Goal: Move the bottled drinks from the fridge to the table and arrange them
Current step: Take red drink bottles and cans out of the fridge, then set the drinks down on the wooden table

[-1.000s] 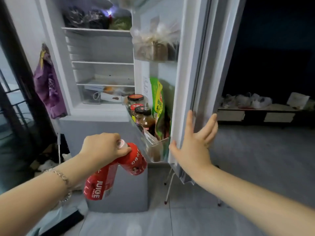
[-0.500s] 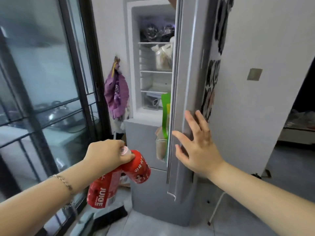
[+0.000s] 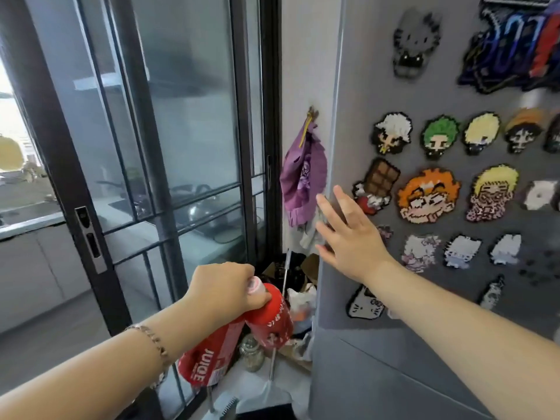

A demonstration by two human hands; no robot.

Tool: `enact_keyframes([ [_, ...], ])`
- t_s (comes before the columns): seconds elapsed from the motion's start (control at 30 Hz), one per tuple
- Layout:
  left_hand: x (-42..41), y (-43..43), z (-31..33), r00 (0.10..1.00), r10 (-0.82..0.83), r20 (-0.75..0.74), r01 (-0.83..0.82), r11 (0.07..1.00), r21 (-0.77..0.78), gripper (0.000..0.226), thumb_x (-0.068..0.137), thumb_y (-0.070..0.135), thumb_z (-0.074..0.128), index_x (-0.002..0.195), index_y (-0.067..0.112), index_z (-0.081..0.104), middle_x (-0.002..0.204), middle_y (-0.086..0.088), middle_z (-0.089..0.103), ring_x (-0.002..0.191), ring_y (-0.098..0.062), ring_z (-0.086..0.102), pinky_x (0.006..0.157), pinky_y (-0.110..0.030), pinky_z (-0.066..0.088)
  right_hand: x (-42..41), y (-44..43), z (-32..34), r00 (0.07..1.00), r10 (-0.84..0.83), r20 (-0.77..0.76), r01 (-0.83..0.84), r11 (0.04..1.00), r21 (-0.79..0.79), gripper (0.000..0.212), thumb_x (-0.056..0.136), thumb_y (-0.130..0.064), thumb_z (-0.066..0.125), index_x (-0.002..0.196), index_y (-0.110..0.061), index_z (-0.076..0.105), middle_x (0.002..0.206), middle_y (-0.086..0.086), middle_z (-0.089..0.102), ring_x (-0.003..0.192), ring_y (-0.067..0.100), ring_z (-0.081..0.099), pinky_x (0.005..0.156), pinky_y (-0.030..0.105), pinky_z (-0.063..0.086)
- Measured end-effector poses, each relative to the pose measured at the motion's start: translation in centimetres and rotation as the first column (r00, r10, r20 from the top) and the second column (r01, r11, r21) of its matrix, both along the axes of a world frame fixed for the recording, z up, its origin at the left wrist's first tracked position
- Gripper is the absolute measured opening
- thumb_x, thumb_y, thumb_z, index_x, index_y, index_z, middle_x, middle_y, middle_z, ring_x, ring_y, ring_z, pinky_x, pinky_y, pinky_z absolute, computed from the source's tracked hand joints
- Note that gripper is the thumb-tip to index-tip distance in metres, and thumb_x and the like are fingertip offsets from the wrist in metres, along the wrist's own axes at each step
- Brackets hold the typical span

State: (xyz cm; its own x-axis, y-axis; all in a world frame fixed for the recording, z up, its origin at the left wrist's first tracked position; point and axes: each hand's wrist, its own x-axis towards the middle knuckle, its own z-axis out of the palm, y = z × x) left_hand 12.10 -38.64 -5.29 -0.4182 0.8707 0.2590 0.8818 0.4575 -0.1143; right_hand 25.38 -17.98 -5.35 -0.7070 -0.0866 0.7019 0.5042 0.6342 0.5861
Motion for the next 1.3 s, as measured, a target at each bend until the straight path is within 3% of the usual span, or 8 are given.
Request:
enact_keyframes([
  [0.17,-4.3,6.3,0.2,0.995,0.104,-0.010,-0.103,0.994,0.035,0.044,0.082,0.066,0.044,0.084,0.023,0.052,0.069,0.006,0.048,0.086,-0.018,0.061,0.062,-0.028,0.035,-7.8,7.5,0.2,0.992,-0.106,0.060,0.109,0.993,-0.048,0.048,0.050,-0.036,0.084,0.082,-0.001,0.074,0.122,0.023,0.061,0.125,0.039,0.031,0.109,0.050,0.020],
  [0.43,-8.6,16.1,2.7,0.987,0.160,0.013,-0.161,0.981,0.109,0.044,0.083,0.067,0.043,0.084,0.023,0.049,0.079,0.007,0.055,0.079,-0.016,0.057,0.060,-0.026,0.034,-14.6,20.2,0.5,0.919,-0.355,0.171,0.362,0.932,-0.010,0.061,0.045,-0.054,0.078,0.091,-0.013,0.077,0.113,0.010,0.069,0.120,0.034,0.055,0.111,0.045,0.016],
  [0.67,-10.4,20.2,3.5,0.985,0.172,0.005,-0.171,0.977,0.129,0.048,0.081,0.068,0.045,0.092,0.023,0.055,0.085,0.005,0.060,0.087,-0.016,0.060,0.062,-0.026,0.034,-17.3,26.1,0.9,0.797,-0.552,0.244,0.578,0.815,-0.045,0.041,0.068,-0.050,0.069,0.099,-0.024,0.075,0.124,0.001,0.064,0.125,0.036,0.028,0.109,0.052,-0.006],
  [0.77,-11.1,21.4,3.2,0.983,0.185,0.001,-0.184,0.978,0.099,0.049,0.082,0.068,0.044,0.094,0.023,0.055,0.092,0.005,0.063,0.089,-0.017,0.061,0.064,-0.027,0.036,-17.7,25.0,1.3,0.731,-0.620,0.286,0.659,0.750,-0.057,0.041,0.091,-0.034,0.049,0.127,-0.016,0.059,0.146,0.013,0.042,0.132,0.052,0.011,0.107,0.060,-0.019],
  [0.9,-11.3,21.5,2.8,0.978,0.209,0.008,-0.209,0.975,0.071,0.047,0.083,0.067,0.043,0.092,0.022,0.054,0.095,0.005,0.064,0.090,-0.016,0.061,0.066,-0.026,0.035,-18.5,20.8,1.8,0.834,-0.055,0.550,0.407,0.733,-0.544,0.077,0.082,-0.023,0.065,0.146,-0.011,0.023,0.157,0.013,0.006,0.145,0.037,-0.006,0.117,0.047,0.000],
  [1.03,-11.1,19.9,2.8,0.967,0.253,0.024,-0.254,0.964,0.084,0.044,0.084,0.064,0.045,0.098,0.024,0.056,0.098,0.005,0.065,0.091,-0.016,0.061,0.066,-0.025,0.034,-18.7,14.9,2.5,0.629,0.628,0.458,0.265,0.381,-0.886,0.112,0.060,-0.025,0.087,0.148,-0.025,0.017,0.149,-0.003,0.032,0.136,0.017,0.034,0.106,0.022,0.028],
  [1.17,-10.6,15.9,3.0,0.948,0.316,0.021,-0.316,0.938,0.141,0.040,0.082,0.064,0.047,0.099,0.029,0.056,0.096,0.007,0.066,0.081,-0.012,0.055,0.066,-0.025,0.034,-19.1,9.6,2.6,0.603,0.764,0.229,0.096,0.215,-0.972,0.098,0.058,-0.029,0.088,0.139,-0.031,0.032,0.134,-0.008,0.049,0.121,0.011,0.047,0.103,0.028,0.040],
  [1.3,-9.1,9.2,3.2,0.914,0.405,0.027,-0.404,0.899,0.168,0.042,0.082,0.064,0.047,0.096,0.026,0.056,0.094,0.007,0.065,0.077,-0.012,0.054,0.067,-0.025,0.036,-19.7,3.0,2.1,0.544,0.804,0.239,-0.031,0.304,-0.952,0.064,0.058,-0.031,0.083,0.114,-0.027,0.052,0.114,-0.005,0.060,0.104,0.014,0.056,0.090,0.033,0.048],
])
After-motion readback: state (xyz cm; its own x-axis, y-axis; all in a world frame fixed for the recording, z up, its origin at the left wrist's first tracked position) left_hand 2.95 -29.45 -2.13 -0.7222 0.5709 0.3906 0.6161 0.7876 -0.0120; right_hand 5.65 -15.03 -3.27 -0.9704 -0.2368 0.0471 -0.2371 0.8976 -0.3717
